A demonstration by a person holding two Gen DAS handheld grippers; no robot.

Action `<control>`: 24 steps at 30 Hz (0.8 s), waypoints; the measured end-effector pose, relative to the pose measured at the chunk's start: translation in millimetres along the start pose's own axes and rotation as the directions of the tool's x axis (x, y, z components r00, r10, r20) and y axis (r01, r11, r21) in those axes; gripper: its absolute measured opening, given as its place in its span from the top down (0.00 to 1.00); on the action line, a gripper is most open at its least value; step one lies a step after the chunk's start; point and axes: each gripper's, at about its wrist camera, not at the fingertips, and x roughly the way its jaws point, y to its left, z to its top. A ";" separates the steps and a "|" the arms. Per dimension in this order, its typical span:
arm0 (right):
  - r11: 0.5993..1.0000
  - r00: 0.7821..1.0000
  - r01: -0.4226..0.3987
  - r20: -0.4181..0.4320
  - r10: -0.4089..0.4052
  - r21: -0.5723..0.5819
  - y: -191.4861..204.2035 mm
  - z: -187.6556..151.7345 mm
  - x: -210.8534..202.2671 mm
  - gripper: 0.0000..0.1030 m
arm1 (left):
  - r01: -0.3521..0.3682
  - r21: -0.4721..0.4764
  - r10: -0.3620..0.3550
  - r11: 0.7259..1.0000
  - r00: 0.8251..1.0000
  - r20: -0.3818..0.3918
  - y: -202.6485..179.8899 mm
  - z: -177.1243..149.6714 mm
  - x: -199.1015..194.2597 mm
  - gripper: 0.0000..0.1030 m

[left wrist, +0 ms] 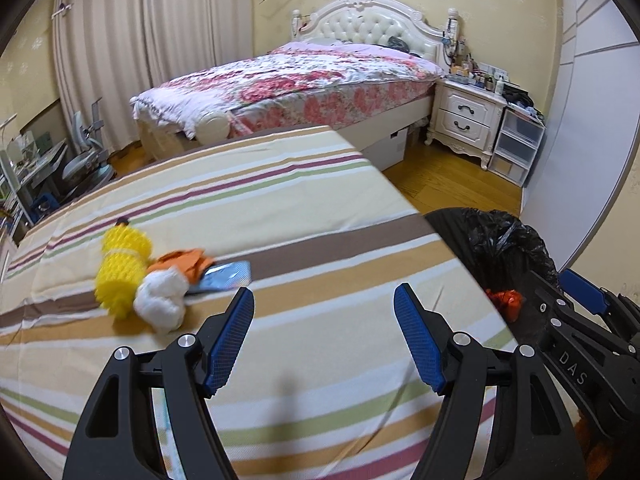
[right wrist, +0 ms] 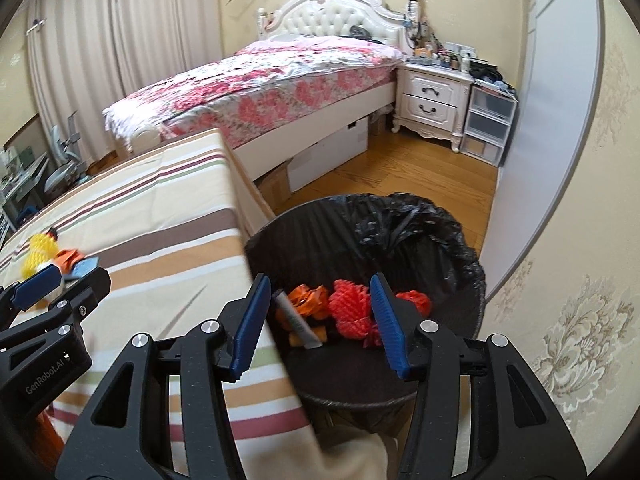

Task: Collect trash
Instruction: 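Grasp the teal toothpaste tube with the left gripper while the right grasps the white tissue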

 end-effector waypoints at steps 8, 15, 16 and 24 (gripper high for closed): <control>0.995 0.997 -0.070 -0.026 0.068 -0.066 33.2 -17.0 -11.3 0.51 | -0.069 -0.045 0.068 0.997 0.997 -0.023 31.5 -25.0 -15.2 0.32; 0.988 0.993 -0.113 -0.038 0.110 -0.109 54.0 -26.2 -18.9 0.51 | -0.111 -0.078 0.107 0.991 0.993 -0.048 55.3 -46.8 -26.0 0.32; 0.986 0.993 -0.118 -0.041 0.115 -0.114 56.8 -26.9 -19.3 0.51 | -0.115 -0.078 0.110 0.990 0.992 -0.056 57.5 -50.2 -26.2 0.32; 0.981 0.990 -0.137 -0.049 0.132 -0.136 71.0 -31.4 -21.2 0.51 | -0.105 -0.109 0.092 0.988 0.988 -0.121 76.9 -70.0 -17.6 0.44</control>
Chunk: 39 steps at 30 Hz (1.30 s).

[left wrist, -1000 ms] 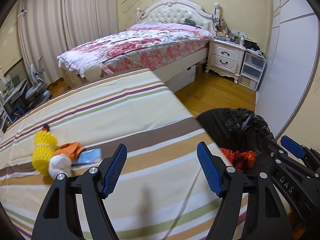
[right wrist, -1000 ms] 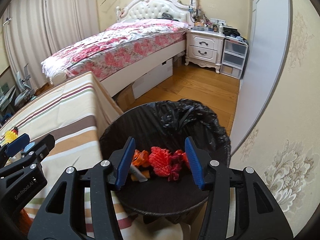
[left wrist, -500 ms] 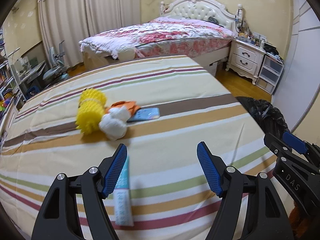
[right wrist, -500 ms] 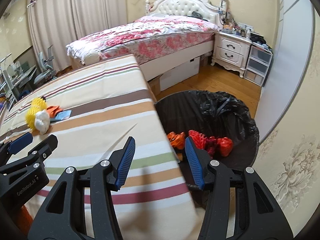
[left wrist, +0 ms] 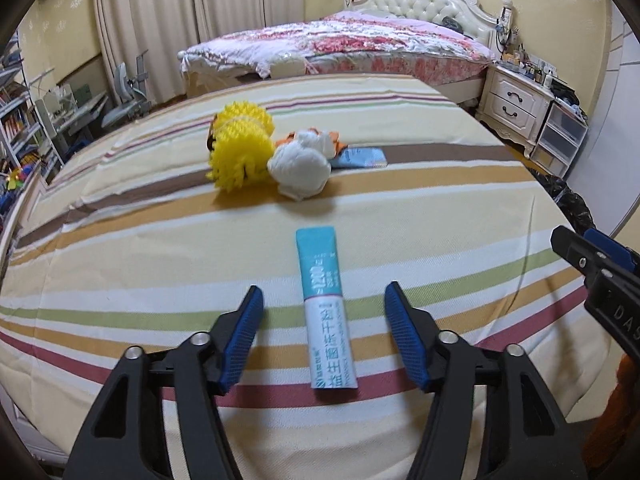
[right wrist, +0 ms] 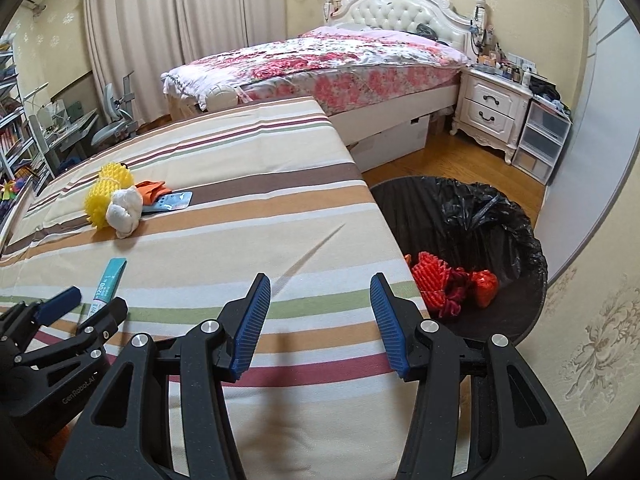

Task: Collect trash
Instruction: 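Grasp the teal toothpaste tube with the left gripper while the right grasps the white tissue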

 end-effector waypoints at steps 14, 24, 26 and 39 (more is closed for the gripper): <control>0.999 1.000 -0.030 -0.006 0.029 -0.039 24.3 6.5 8.1 0.50 | -0.012 0.000 0.012 1.000 0.999 0.052 21.1 -6.8 -8.0 0.83; 0.986 0.992 -0.126 -0.015 0.125 -0.114 74.4 23.4 17.5 0.50 | -0.085 -0.092 0.092 0.992 0.993 0.077 72.7 7.1 -10.1 0.83; 0.982 0.990 -0.142 -0.018 0.141 -0.125 84.0 26.6 19.7 0.49 | -0.101 -0.108 0.109 0.989 0.991 0.078 83.3 9.8 -10.1 0.83; 0.959 0.977 -0.211 -0.047 0.206 -0.191 144.9 40.8 39.3 0.42 | -0.161 -0.192 0.176 0.968 0.982 0.063 140.4 17.4 -6.7 0.83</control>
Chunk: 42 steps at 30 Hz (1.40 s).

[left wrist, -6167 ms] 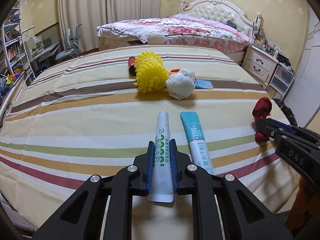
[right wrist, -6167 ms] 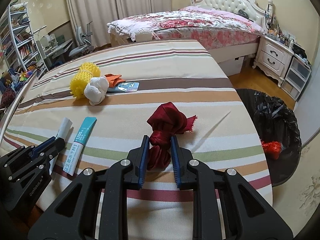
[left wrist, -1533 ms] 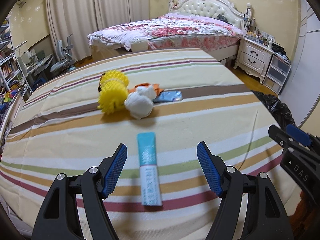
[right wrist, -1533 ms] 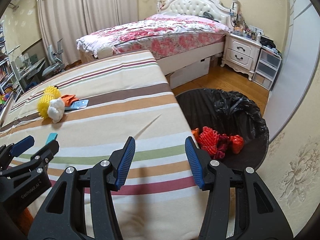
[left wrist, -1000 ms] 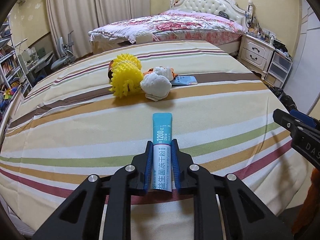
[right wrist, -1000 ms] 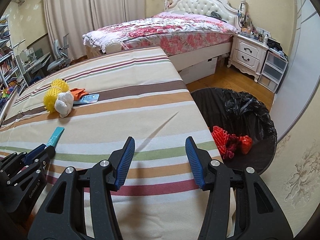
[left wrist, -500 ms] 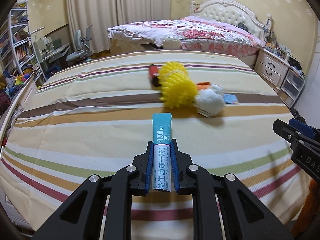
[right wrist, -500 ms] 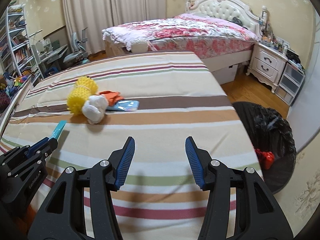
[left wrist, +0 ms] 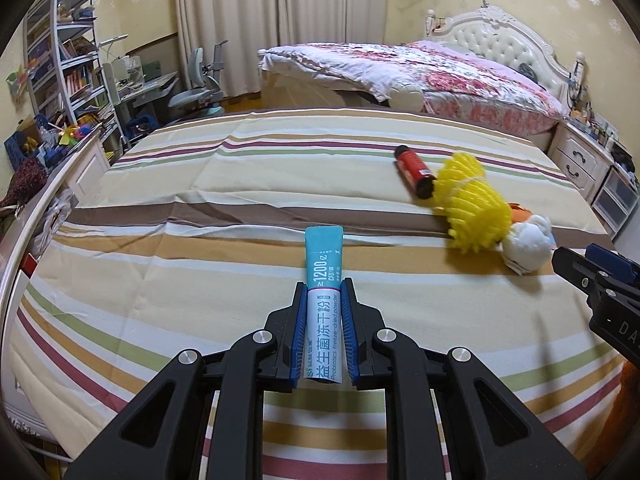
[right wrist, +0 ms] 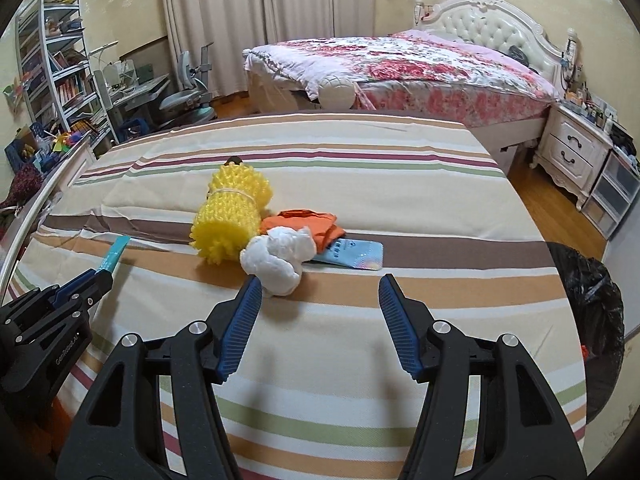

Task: Collect trash
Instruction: 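Grasp the teal toothpaste tube with the left gripper while the right grasps the white tissue, then carry the teal tube and white tissue over the bin with both grippers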

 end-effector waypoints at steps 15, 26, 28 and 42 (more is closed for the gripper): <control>0.999 0.999 -0.010 -0.047 0.008 -0.045 17.8 4.6 22.8 0.73 | 0.003 -0.029 -0.003 1.000 1.000 -0.001 18.4 8.1 10.4 0.83; 1.000 1.000 0.015 -0.001 -0.015 -0.023 -0.8 3.4 -4.6 0.75 | 0.021 -0.022 -0.021 1.000 0.999 0.031 10.6 9.6 0.3 0.83; 1.000 1.000 0.029 0.005 -0.029 -0.009 -10.1 2.2 -9.9 0.75 | 0.034 -0.017 -0.034 0.999 0.999 0.041 5.1 10.2 -3.9 0.83; 0.975 0.981 0.187 0.036 -0.192 0.122 -102.2 -13.5 -46.2 0.75 | 0.190 0.113 -0.201 0.975 0.975 0.094 -81.2 21.0 -27.7 0.83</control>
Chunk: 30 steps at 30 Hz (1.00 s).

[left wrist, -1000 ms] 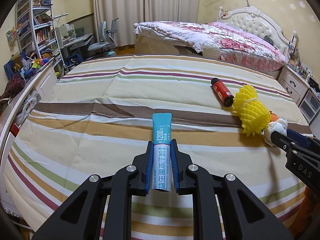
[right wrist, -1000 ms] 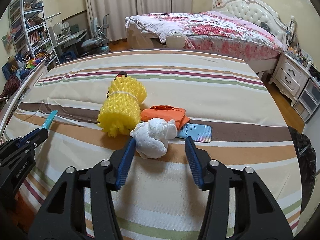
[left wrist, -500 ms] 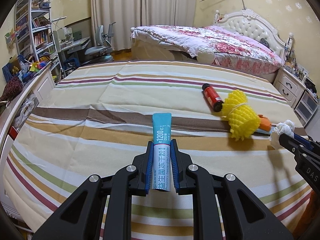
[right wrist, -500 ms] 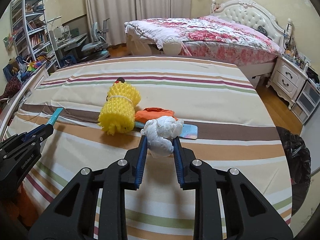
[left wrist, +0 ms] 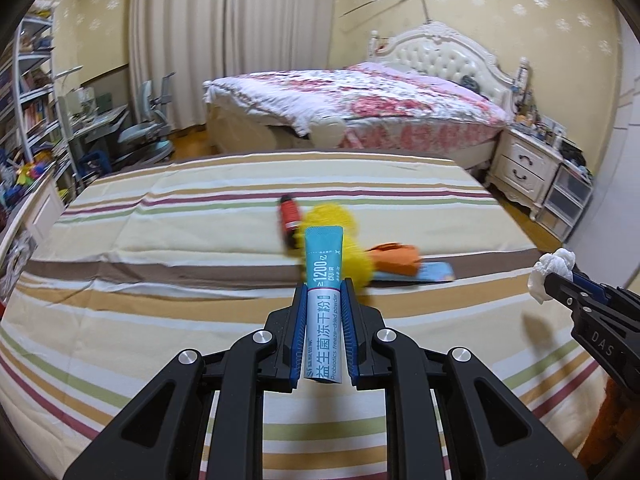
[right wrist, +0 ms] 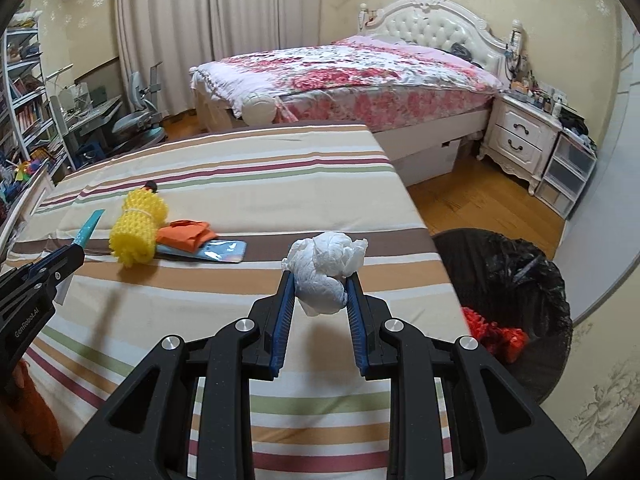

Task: Collect trash
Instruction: 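Carry the teal tube and white tissue over the bin with both grippers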

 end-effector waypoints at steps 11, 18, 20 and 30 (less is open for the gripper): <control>0.980 0.988 0.155 0.001 -0.156 0.122 -87.1 -8.4 -7.7 0.75 | 0.173 0.150 -0.178 0.973 0.984 0.026 -101.5 16.8 6.9 0.83; 0.962 0.977 0.210 0.000 -0.213 0.174 -125.5 -10.3 -8.5 0.75 | 0.250 0.231 -0.260 0.940 0.966 0.011 -162.1 20.5 16.6 0.83; 0.957 0.975 0.219 -0.006 -0.222 0.190 -134.2 -11.5 -5.5 0.75 | 0.266 0.245 -0.275 0.932 0.962 0.001 -176.0 22.0 21.5 0.83; 0.928 0.964 0.263 -0.033 -0.264 0.265 -170.6 -17.4 10.2 0.75 | 0.303 0.288 -0.299 0.908 0.952 -0.057 -230.5 21.2 52.9 0.83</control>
